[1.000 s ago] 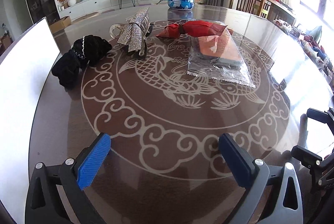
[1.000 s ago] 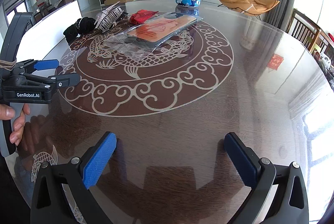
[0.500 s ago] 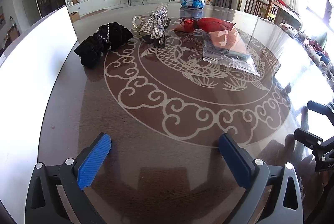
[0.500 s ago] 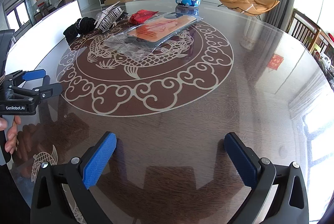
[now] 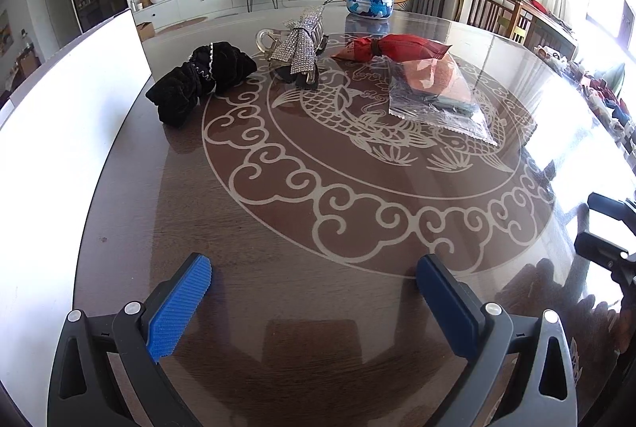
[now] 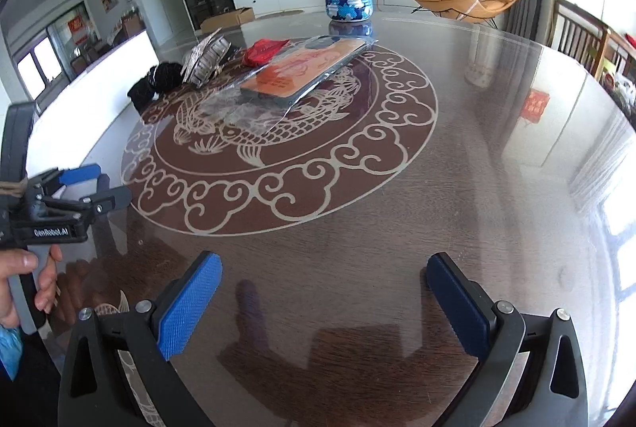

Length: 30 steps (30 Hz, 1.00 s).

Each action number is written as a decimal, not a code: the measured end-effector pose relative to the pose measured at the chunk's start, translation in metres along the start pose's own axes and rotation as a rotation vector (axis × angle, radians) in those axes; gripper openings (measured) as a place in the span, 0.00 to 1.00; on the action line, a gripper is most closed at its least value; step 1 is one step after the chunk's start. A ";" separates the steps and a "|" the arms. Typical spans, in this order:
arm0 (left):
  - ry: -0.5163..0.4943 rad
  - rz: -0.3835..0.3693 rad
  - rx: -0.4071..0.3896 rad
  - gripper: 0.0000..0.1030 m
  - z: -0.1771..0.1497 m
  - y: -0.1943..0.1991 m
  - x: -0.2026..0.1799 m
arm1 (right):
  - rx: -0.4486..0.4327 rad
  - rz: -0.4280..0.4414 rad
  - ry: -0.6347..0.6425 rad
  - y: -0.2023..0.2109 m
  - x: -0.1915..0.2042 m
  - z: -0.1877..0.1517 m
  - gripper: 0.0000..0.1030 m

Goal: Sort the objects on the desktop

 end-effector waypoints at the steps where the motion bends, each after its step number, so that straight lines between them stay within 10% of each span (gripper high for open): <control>1: 0.000 0.000 0.000 1.00 0.000 0.000 0.000 | -0.010 0.021 -0.043 0.002 -0.006 0.002 1.00; 8: 0.000 0.000 0.000 1.00 0.000 0.000 0.000 | 0.040 0.134 -0.110 -0.031 0.020 0.077 1.00; 15: 0.000 0.000 0.000 1.00 0.000 0.000 0.000 | 0.110 -0.057 -0.014 -0.105 0.065 0.145 1.00; 20: 0.000 0.000 0.000 1.00 0.000 0.000 0.001 | 0.097 -0.107 -0.144 -0.135 0.062 0.161 1.00; 30: 0.004 0.005 -0.001 1.00 0.000 0.000 0.002 | 0.075 -0.202 0.006 -0.147 0.067 0.155 0.96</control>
Point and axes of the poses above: each gripper's, at about its wrist camera, not at the fingertips, and y roughly against the way its jaws point, x to its left, z to its top, the point moved 4 cm from there along -y, roughly the way its jaws point, and after that the axes turned 2 degrees about -z, right-handed, at the moved point
